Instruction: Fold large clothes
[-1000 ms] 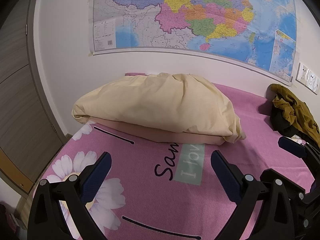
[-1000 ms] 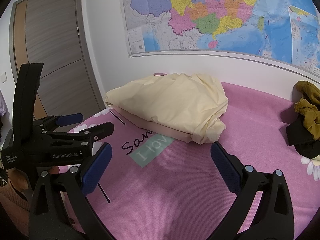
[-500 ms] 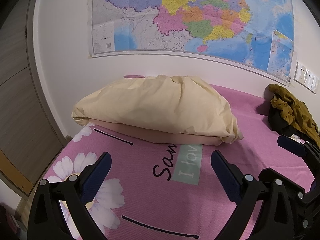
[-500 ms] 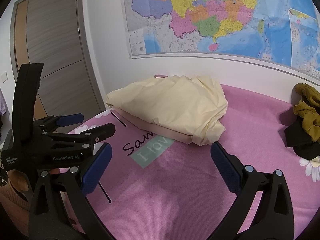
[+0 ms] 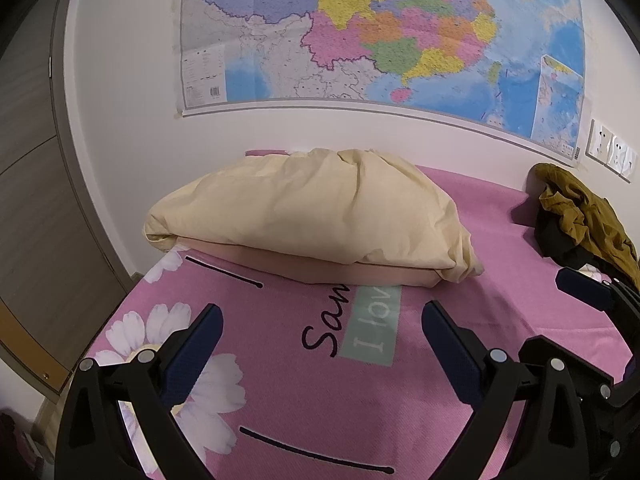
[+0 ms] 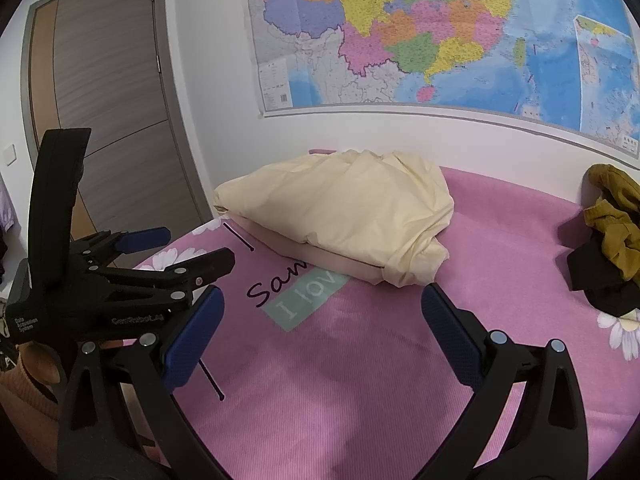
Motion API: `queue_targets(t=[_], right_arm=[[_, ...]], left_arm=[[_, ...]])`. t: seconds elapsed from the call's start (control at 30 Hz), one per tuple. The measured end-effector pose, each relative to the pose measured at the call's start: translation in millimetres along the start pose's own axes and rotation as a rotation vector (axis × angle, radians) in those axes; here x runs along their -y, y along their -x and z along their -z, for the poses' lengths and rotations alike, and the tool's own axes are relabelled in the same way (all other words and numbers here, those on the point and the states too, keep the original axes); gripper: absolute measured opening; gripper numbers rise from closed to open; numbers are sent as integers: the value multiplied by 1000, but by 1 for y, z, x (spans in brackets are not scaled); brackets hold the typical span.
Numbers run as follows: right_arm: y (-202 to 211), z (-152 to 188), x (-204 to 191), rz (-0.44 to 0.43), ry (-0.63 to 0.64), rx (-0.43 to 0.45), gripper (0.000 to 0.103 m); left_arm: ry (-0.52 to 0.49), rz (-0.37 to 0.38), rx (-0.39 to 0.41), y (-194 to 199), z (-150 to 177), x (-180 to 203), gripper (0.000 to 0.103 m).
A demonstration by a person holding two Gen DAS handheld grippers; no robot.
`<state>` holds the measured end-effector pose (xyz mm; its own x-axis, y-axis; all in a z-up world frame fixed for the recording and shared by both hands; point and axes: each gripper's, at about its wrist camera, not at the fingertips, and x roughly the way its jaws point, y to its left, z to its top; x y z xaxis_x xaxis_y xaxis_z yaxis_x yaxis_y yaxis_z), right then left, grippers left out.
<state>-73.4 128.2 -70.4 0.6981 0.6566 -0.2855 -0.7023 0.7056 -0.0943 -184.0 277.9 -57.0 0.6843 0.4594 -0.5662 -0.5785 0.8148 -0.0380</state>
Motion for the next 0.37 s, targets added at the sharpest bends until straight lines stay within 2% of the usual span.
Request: queue_targets(t=[0.07,0.17,0.3,0.37], right_arm=[[4,2,2,3,-1,0,97],[12,6,13,21,-33,-5,97],[29,18,35,90,-76,-3,97],[43,25,49,158,-103,2,97]], left_arm=[[-13,-10,9,1,1,6,96],[-20,21,-15,-4,2,16,96],[-23,105,-50,-13,4,38,96],[-45,164,-80,-19,6,58,96]])
